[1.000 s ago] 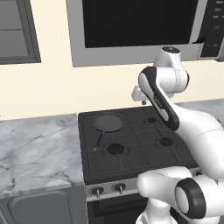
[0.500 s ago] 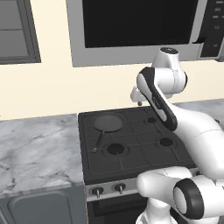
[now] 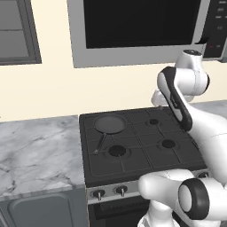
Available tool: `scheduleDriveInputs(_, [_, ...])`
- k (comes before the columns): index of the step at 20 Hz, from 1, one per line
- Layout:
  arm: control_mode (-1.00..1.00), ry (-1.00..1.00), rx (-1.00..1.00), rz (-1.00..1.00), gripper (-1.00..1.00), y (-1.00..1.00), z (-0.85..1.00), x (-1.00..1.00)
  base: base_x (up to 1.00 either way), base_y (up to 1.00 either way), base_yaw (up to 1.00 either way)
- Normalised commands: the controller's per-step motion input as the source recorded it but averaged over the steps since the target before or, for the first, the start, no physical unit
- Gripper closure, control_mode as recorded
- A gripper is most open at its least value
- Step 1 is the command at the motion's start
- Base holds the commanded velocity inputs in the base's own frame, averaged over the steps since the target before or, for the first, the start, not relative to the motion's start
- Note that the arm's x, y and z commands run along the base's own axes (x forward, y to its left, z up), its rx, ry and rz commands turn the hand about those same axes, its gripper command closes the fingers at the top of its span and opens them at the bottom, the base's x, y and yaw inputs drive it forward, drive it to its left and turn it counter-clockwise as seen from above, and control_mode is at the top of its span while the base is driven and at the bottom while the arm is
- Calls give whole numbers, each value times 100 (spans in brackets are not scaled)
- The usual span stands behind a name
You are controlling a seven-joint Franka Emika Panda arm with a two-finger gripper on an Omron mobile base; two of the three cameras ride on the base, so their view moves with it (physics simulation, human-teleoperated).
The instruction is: Put the sweet potato and mushroom in the pan. Then turn on the rear left burner and set the heat to medium.
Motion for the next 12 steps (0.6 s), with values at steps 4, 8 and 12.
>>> scheduleDriveInputs(4, [-100, 3, 0, 0, -100, -98, -17, -5, 0, 0, 0])
scheduleDriveInputs(8, [-100, 0, 0, 0, -100, -72, -37, 0, 0, 0, 0])
scheduleDriveInputs(12, [-100, 0, 0, 0, -100, -69, -50, 0, 0, 0, 0])
